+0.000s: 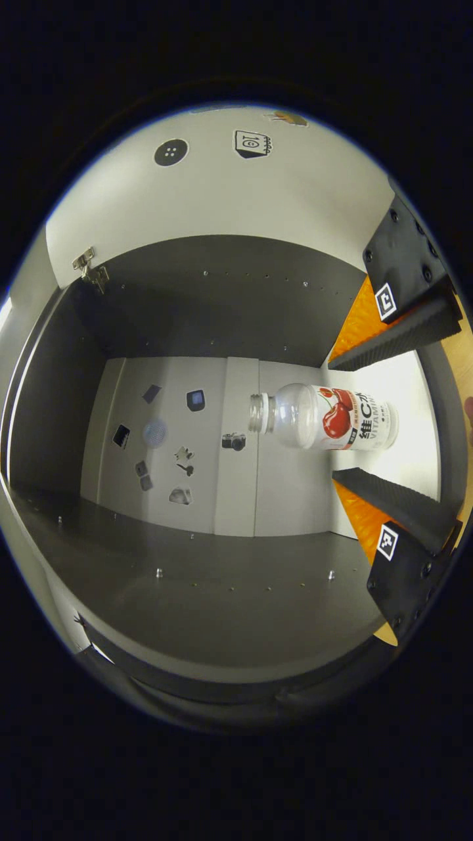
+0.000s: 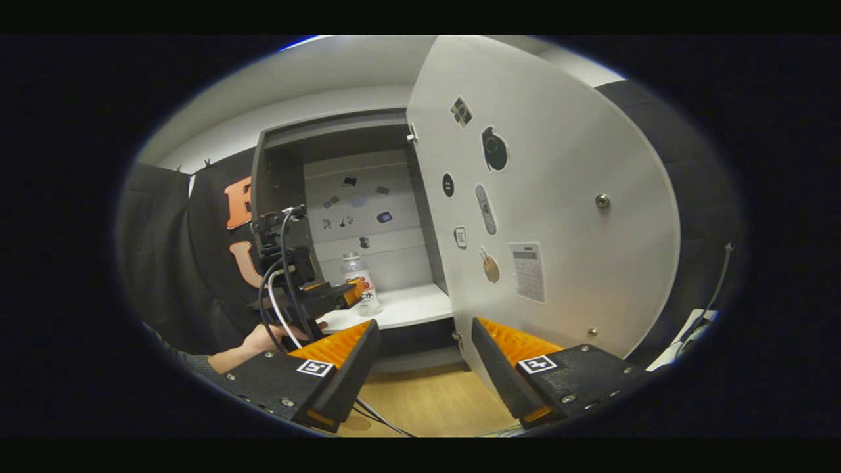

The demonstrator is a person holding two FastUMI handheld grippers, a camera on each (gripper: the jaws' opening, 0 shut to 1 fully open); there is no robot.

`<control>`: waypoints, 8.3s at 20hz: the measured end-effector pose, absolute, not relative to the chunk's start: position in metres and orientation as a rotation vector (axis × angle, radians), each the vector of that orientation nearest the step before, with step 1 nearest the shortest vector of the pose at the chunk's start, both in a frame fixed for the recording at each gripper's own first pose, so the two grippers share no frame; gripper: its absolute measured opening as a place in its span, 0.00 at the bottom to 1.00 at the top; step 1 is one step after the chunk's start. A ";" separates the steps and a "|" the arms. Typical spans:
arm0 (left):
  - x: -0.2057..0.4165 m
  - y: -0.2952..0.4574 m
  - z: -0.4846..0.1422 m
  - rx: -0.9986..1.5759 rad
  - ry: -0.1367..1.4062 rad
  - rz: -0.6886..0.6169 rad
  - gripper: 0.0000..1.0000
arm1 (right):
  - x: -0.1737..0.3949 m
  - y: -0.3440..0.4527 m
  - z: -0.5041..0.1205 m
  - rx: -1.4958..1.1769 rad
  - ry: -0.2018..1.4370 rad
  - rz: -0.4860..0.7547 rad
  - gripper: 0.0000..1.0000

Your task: Open the cabinet door with the right hand, grasp the bottle in the cabinet with the left hand and place it on the coaster, then close the cabinet door with the right hand.

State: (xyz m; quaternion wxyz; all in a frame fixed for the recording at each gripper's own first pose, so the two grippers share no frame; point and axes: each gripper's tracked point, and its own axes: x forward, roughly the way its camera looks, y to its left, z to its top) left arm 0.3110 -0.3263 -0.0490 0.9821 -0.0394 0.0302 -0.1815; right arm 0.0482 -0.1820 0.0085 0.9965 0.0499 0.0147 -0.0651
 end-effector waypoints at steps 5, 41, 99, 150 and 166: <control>0.335 -0.335 -0.053 -0.054 0.057 -0.354 0.96 | 0.065 -0.180 0.001 0.066 0.063 -0.139 0.88; 0.027 -0.208 -0.201 0.041 0.176 -0.175 0.85 | -0.108 -0.158 -0.089 0.145 0.248 0.012 0.89; -0.020 -0.186 -0.290 0.031 0.247 -0.084 0.98 | -0.112 -0.159 -0.170 0.104 0.480 0.098 0.91; 0.026 -0.132 -0.159 0.045 0.219 -0.052 0.97 | -0.021 -0.217 0.004 0.078 0.049 0.178 0.95; 0.060 -0.059 -0.150 0.029 0.203 0.030 0.97 | 0.054 -0.096 -0.005 0.065 0.024 0.326 1.00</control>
